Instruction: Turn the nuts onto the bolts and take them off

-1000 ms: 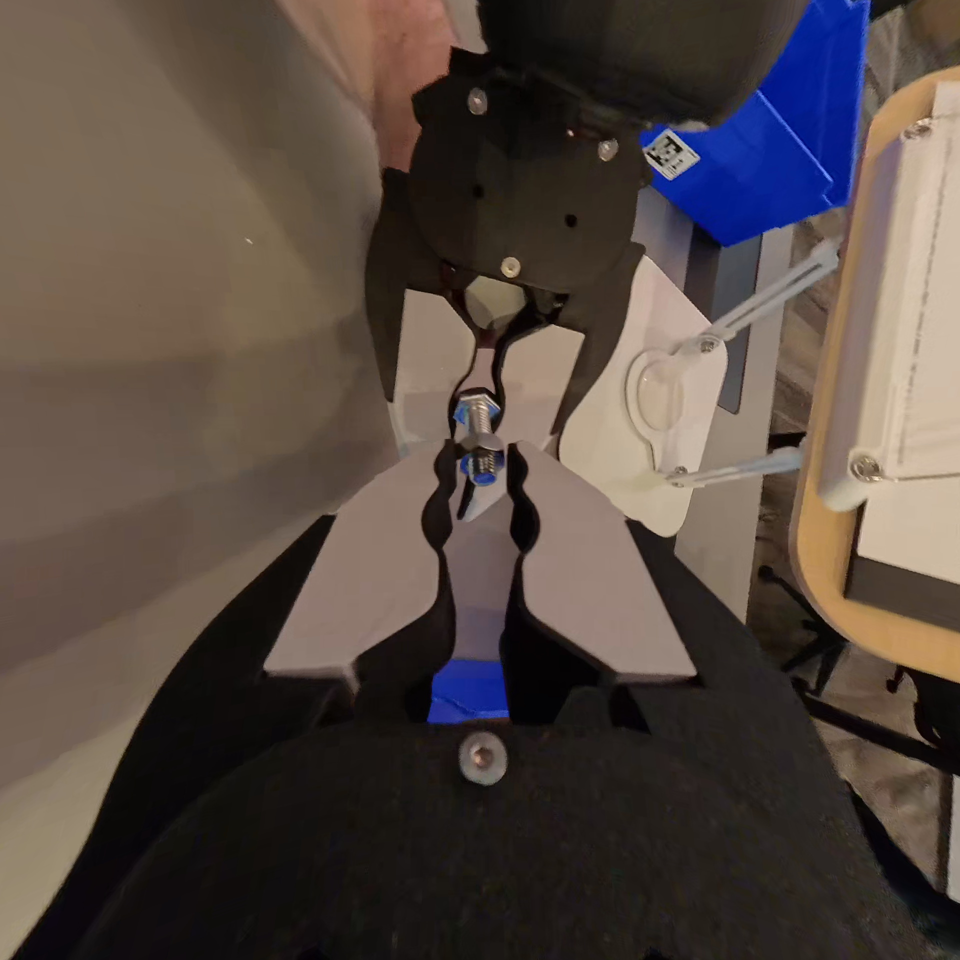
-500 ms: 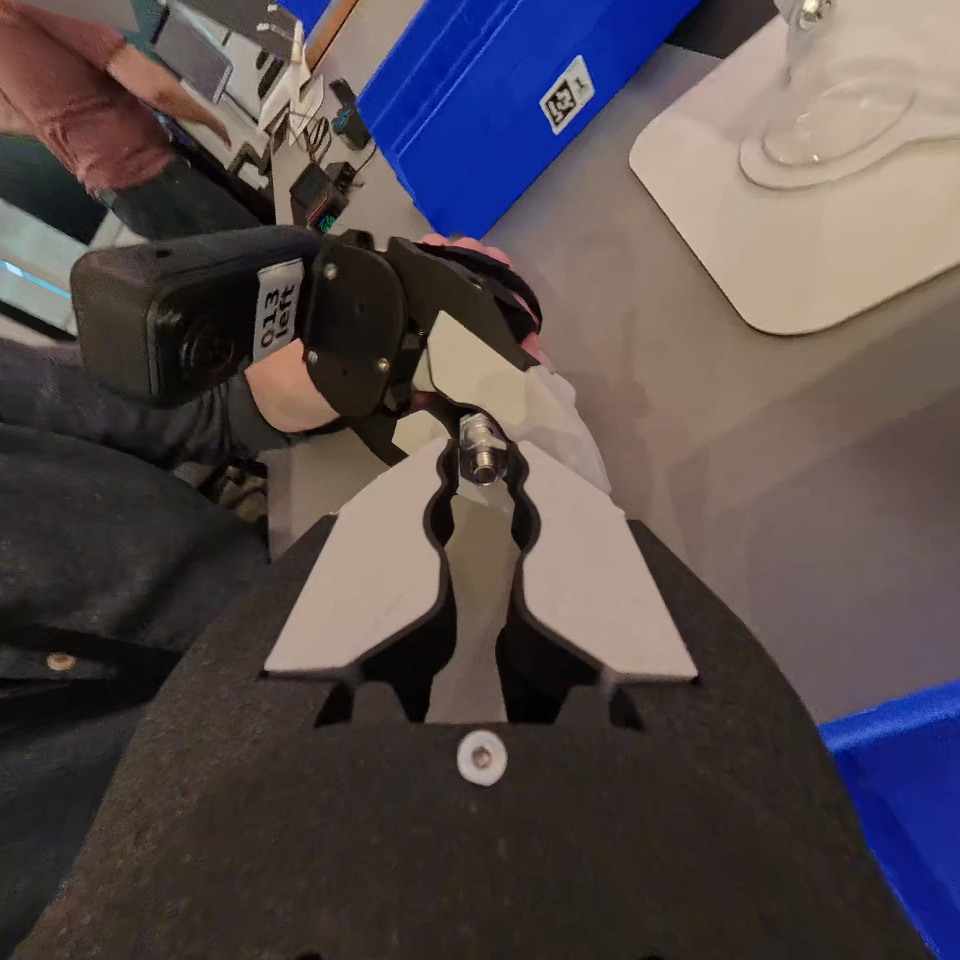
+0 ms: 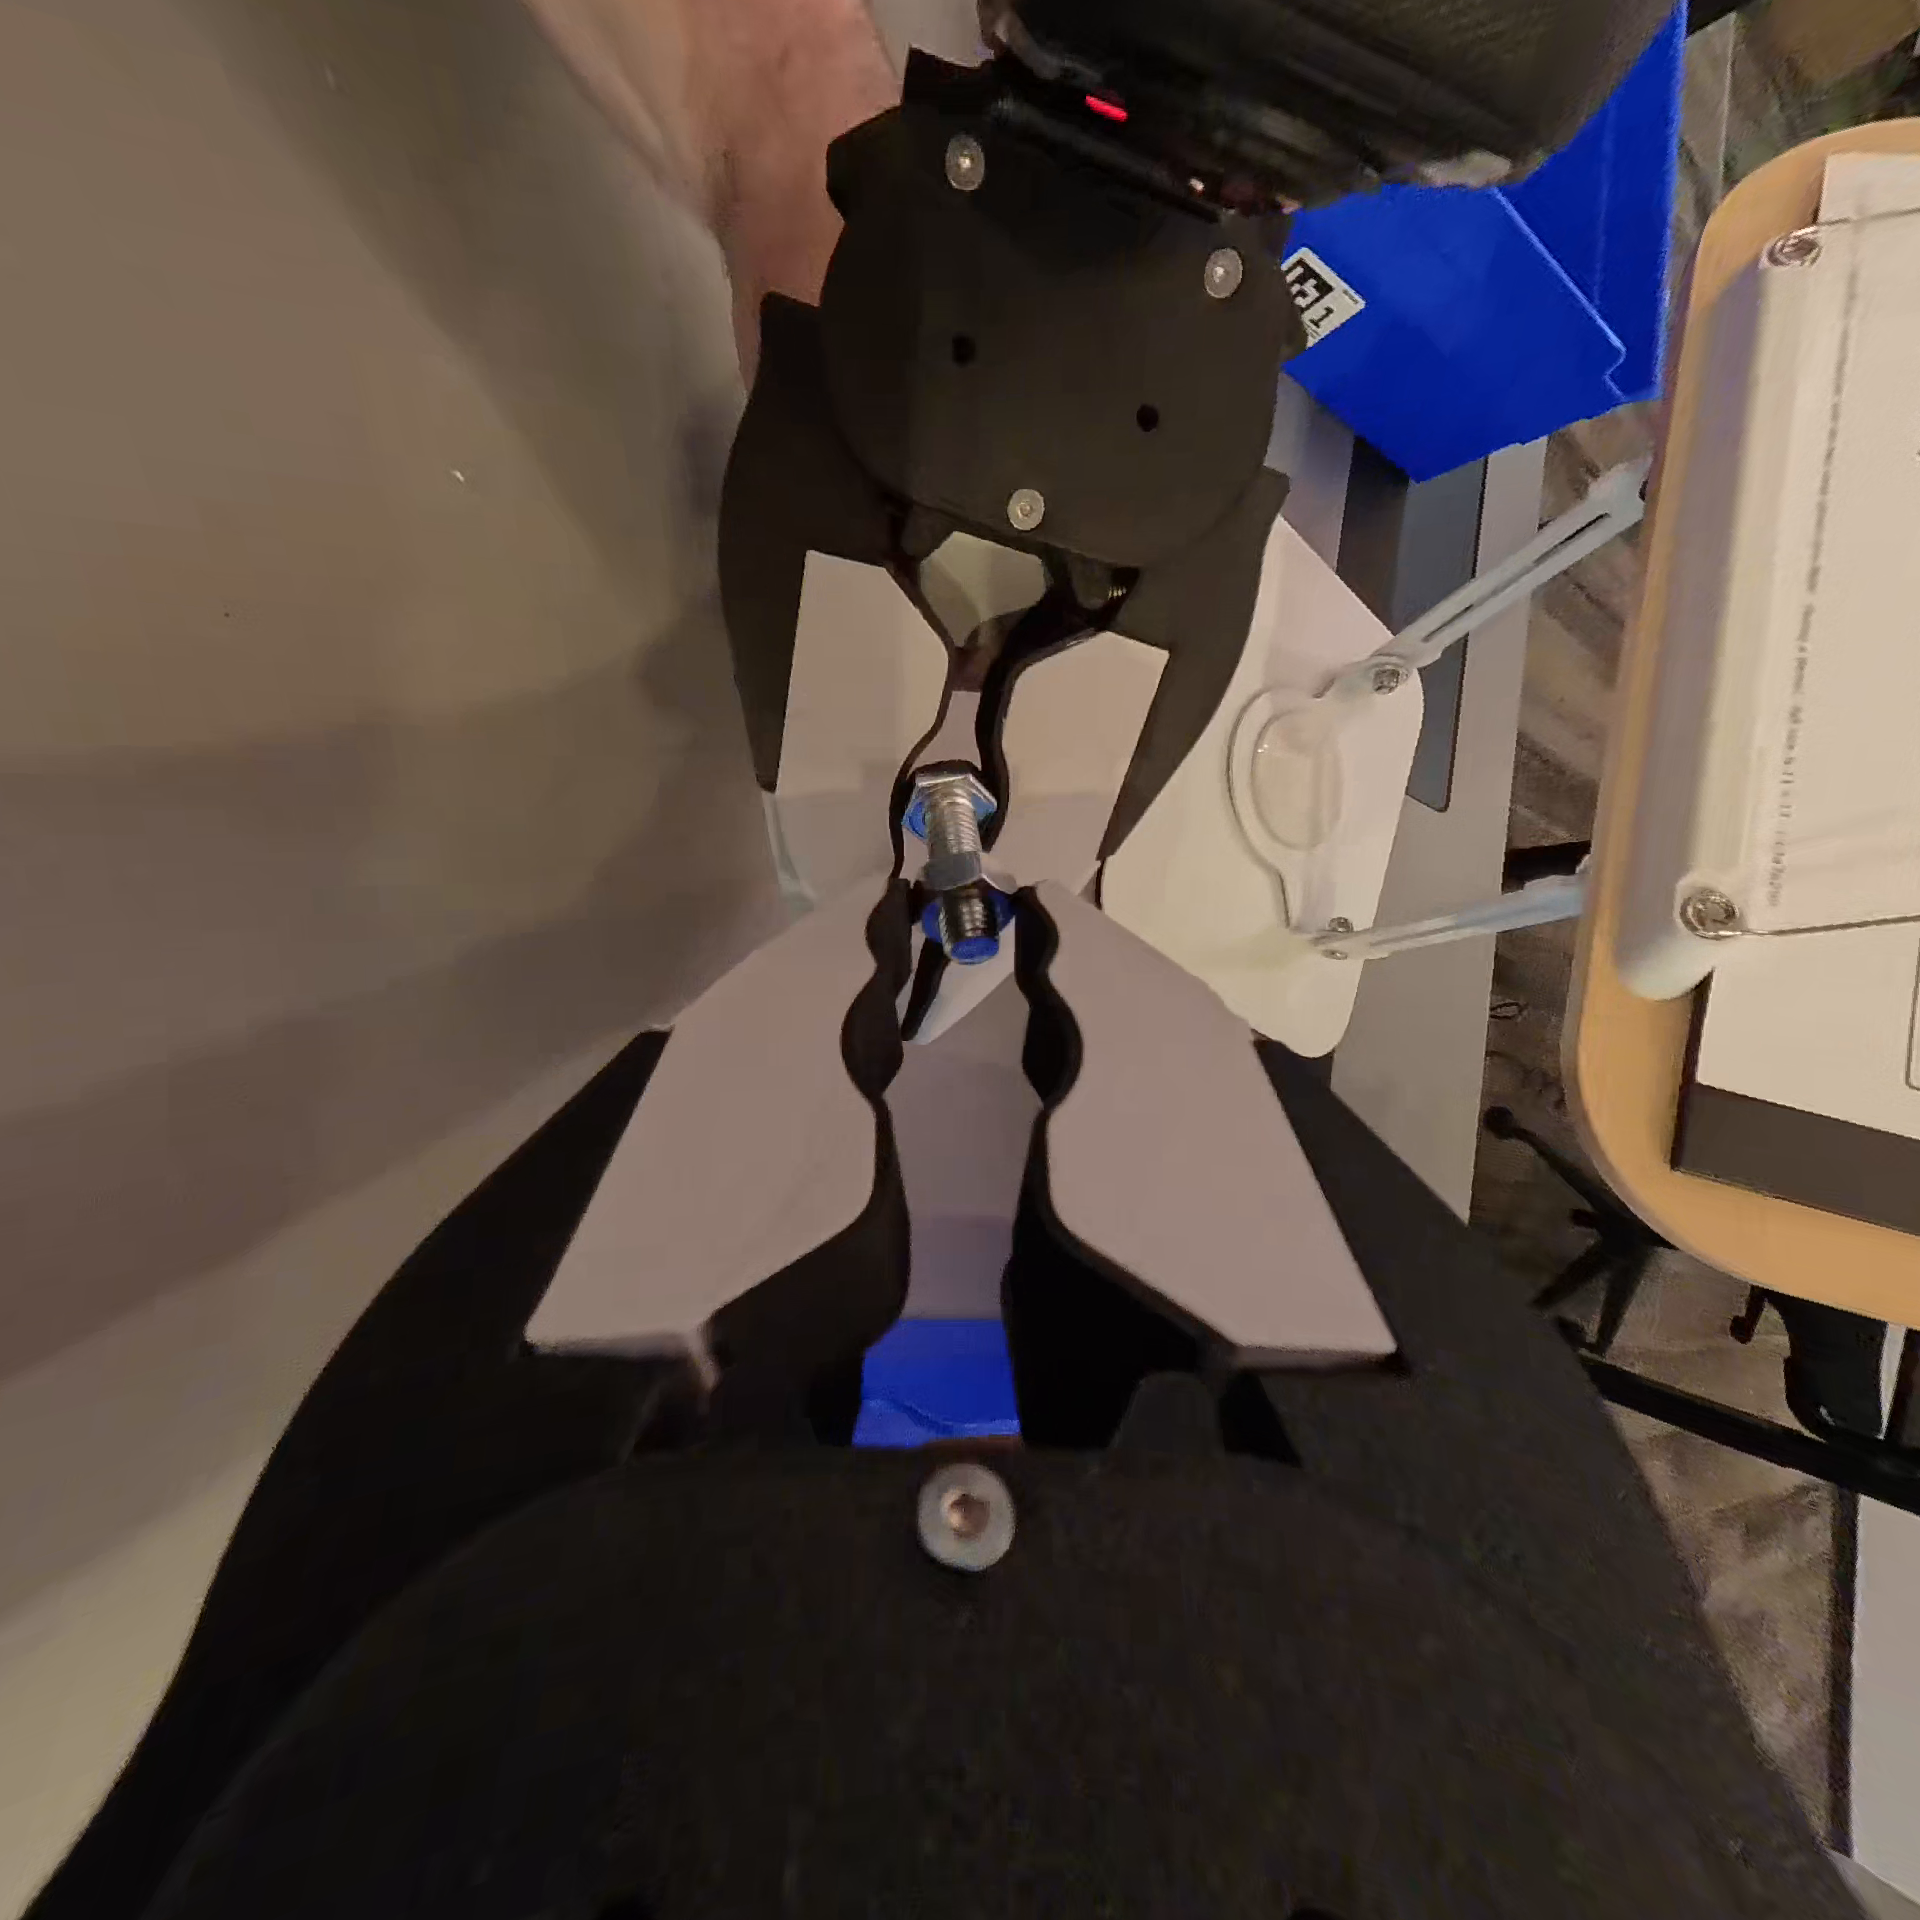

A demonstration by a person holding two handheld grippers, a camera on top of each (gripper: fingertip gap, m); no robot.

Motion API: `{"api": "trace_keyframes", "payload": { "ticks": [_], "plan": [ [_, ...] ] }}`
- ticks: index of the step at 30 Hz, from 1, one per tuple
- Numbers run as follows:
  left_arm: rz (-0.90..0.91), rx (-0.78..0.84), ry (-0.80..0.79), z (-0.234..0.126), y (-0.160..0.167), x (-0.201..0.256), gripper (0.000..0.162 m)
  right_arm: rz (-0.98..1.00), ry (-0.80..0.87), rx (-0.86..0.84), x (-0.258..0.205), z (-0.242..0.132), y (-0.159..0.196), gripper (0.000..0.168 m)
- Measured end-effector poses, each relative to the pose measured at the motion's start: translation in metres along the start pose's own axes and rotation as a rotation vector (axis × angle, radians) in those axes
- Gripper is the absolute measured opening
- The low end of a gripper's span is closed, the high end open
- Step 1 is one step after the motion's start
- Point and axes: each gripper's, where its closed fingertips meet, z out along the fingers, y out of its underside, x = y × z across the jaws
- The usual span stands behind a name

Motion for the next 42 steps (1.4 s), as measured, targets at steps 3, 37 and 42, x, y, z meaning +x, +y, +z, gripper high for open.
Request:
{"api": "trace_keyframes", "payload": {
  "ticks": [3, 37, 42],
  "plan": [
    [0.003, -0.003, -0.011, -0.001, 0.001, -0.002, 0.01, 0.062, -0.025, 0.004, 0.0, 0.001, 0.001, 0.018],
    [0.063, -0.046, -0.108, -0.002, 0.005, -0.013, 0.01, 1.132, -0.35, 0.263, 0.0, 0.003, -0.004, 0.019],
    [0.08, -0.073, -0.095, 0.002, 0.011, -0.008, 0.01, 1.217, -0.331, 0.314, -0.006, 0.006, 0.0, 0.03]
  ]
}}
